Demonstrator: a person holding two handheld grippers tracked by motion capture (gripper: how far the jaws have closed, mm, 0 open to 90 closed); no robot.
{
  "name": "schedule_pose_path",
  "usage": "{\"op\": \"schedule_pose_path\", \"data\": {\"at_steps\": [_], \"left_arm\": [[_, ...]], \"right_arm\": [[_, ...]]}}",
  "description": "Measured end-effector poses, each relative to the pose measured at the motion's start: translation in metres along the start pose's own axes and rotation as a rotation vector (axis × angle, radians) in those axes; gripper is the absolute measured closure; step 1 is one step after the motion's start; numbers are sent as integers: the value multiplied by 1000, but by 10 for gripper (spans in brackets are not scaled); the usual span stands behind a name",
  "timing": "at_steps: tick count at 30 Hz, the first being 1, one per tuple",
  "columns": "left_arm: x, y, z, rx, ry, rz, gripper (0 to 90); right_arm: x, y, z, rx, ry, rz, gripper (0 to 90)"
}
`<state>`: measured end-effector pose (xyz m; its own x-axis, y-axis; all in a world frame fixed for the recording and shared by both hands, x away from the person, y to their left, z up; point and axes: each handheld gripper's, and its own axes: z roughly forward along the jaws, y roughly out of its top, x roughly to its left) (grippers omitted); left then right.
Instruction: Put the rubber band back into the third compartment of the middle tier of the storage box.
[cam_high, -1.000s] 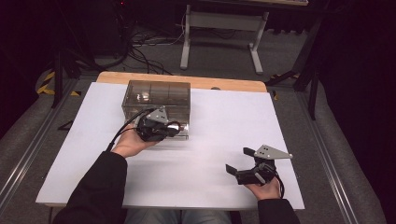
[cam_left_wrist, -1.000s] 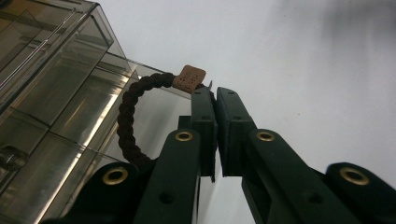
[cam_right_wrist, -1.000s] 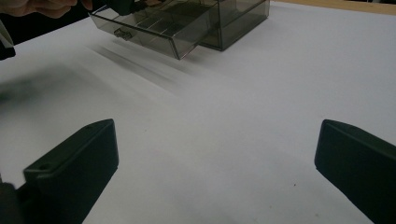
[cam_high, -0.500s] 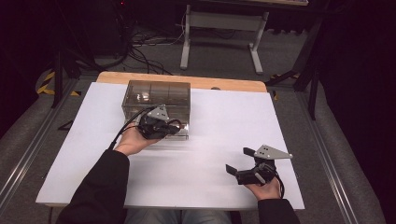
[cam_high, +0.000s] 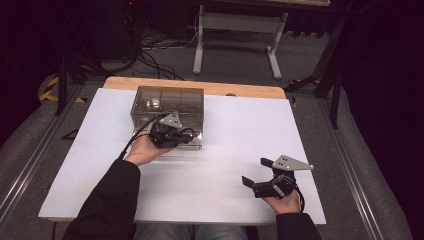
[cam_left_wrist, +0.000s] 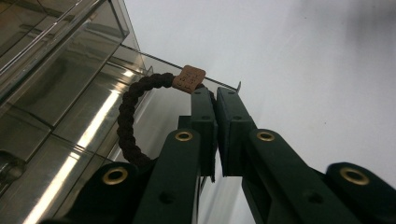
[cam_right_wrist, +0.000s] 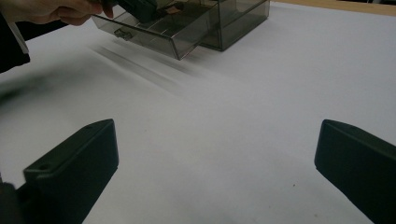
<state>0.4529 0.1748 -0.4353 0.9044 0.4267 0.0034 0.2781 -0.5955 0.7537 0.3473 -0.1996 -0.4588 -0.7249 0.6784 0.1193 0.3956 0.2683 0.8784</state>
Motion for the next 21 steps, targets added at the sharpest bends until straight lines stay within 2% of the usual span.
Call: {"op": "schedule_pose_path", "data": {"at_steps": [11,14,16,18,19,21], "left_arm": [[3,-1,8,10,-12,-6,860],[4,-1,9,18,-18,-14,853],[4,-1,9,17,-22,-34,839],[4,-1,8,13,-27,-34,781],[5,-1,7,5,-31,-39,702],[5,-1,6,-9,-39,-46,666]], "right_arm": [[-1,0,0,-3,-3,1,2],[-1,1,0,-7,-4,9,2],[-1,1,0,-5,-5,4,2],[-1,1,0,-7,-5,4,2],[-1,1,0,-7,-5,5,2],[-1,1,0,-7,-5,4,2]]}}
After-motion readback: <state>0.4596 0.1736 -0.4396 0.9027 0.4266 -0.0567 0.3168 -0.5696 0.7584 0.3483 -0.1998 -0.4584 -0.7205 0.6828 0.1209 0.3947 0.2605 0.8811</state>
